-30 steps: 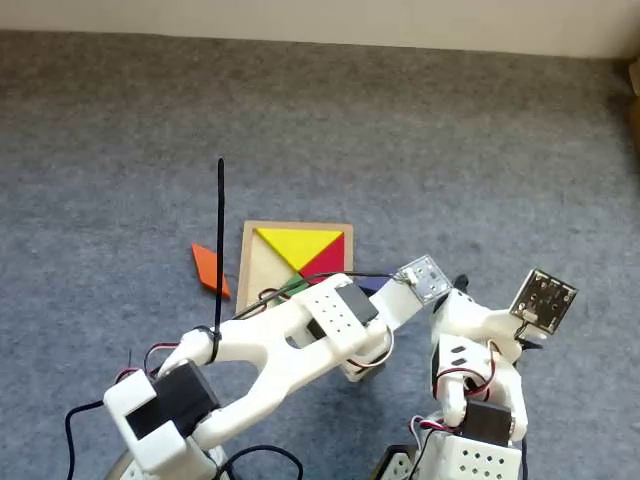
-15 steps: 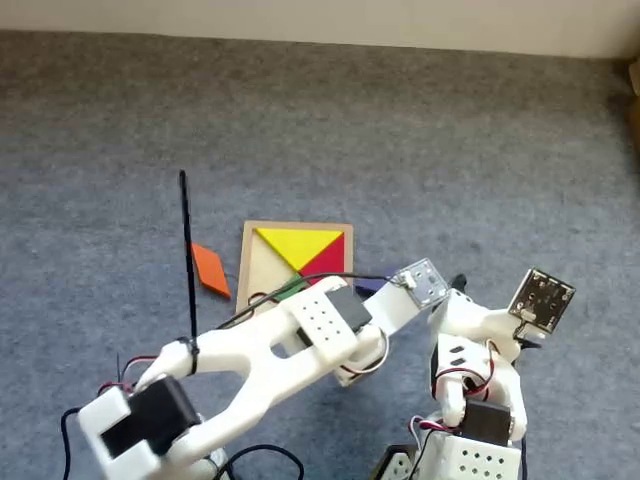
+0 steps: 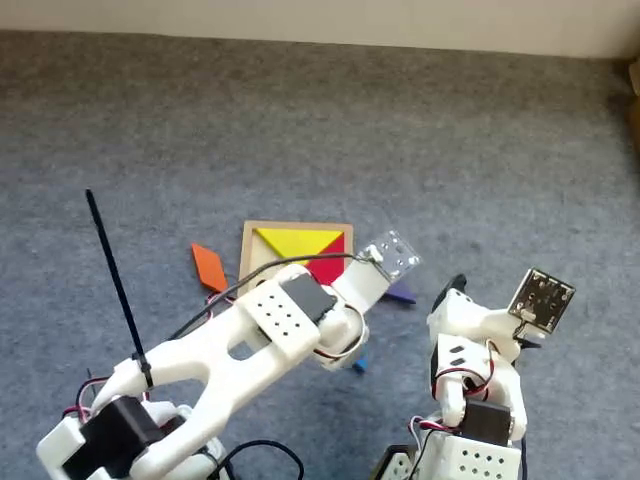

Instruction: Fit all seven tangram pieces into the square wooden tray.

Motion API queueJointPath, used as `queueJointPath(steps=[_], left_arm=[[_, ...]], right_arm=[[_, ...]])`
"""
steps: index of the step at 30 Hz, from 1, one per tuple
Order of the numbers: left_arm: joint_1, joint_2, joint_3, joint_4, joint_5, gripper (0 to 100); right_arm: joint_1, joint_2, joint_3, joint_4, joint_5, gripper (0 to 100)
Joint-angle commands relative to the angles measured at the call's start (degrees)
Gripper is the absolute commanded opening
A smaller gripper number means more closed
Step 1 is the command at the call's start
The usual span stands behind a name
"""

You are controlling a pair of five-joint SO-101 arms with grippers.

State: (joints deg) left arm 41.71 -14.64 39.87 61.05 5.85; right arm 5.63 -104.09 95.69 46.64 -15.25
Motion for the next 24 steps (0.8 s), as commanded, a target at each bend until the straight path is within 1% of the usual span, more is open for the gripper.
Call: queueJointPath(steps=[1,4,8,12,15,19,24], left_arm=[[-0.7,-2.1,1.0,-3.7,10.5,32],[-0.5,-2.1,2.9,-7.6,12.4,31],[-0.6,-2.1,6.3,-12.4,12.4,29],[-0.6,-2.0,8.0,-14.6,12.5,27],[-0.1,-1.2,8.1,-14.6,12.5,27],[2.0,5.4,5.1,-14.5,12.5,27],[1.9,13.9,-4.2,-6.5,12.6,27]], right_arm=[[0.9,-0.3,-1.2,-1.9,-0.3,33.2],[0.9,-0.3,-1.2,-1.9,-0.3,33.2],[0.9,-0.3,-1.2,-1.9,-0.3,33.2],[0.9,-0.3,-1.2,-1.9,-0.3,33.2],[0.9,-0.3,-1.2,-1.9,-0.3,33.2],[0.9,-0.3,-1.2,-1.9,-0.3,33.2],[0.9,-0.3,-1.1,-1.9,-0.2,33.2]])
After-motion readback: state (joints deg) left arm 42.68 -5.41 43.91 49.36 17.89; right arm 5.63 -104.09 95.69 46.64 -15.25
